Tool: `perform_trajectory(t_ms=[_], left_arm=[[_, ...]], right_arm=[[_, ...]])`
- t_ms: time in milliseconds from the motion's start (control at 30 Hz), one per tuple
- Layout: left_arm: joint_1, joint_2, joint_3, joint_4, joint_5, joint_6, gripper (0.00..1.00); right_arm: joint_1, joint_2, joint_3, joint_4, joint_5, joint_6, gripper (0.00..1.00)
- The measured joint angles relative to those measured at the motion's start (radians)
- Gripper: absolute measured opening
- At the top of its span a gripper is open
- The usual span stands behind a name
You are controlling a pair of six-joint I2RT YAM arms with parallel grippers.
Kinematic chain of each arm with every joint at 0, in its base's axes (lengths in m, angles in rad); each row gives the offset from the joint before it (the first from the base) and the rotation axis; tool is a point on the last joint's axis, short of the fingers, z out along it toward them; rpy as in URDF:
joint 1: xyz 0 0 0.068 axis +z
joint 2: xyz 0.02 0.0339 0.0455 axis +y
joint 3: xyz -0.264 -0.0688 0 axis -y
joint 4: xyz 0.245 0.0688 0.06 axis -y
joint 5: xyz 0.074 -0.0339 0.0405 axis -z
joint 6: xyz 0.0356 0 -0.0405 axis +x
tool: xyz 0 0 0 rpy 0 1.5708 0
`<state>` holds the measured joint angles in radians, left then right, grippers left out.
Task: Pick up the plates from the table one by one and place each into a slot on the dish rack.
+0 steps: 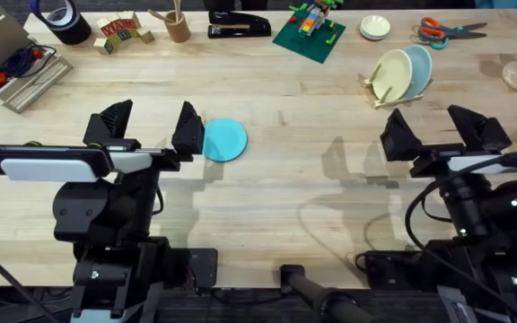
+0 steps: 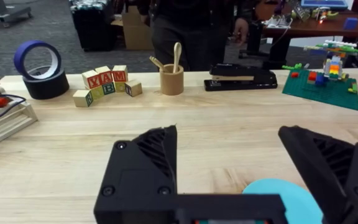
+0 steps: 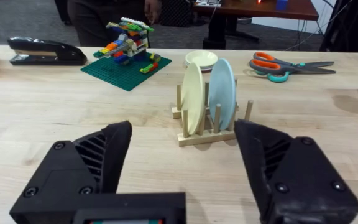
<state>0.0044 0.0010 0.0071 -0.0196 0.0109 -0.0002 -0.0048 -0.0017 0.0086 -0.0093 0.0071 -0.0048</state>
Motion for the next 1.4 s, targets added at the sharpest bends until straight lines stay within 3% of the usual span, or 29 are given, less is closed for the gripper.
perform_trajectory(t_ms=[933, 1133, 1400], left_arm=[[0.000, 0.000, 0.015, -0.040, 0.000, 0.028, 0.994], [0.000, 0.000, 0.186, -0.232, 0.000, 0.031, 0.994], [0.000, 0.059, 0.543, -0.504, 0.000, 0.032, 0.993]], right_arm=[[0.000, 0.000, 0.011, -0.008, -0.001, -0.005, 0.993], [0.000, 0.002, 0.150, -0.106, -0.001, -0.016, 0.993], [0.000, 0.004, 0.429, -0.324, -0.001, -0.023, 0.993]])
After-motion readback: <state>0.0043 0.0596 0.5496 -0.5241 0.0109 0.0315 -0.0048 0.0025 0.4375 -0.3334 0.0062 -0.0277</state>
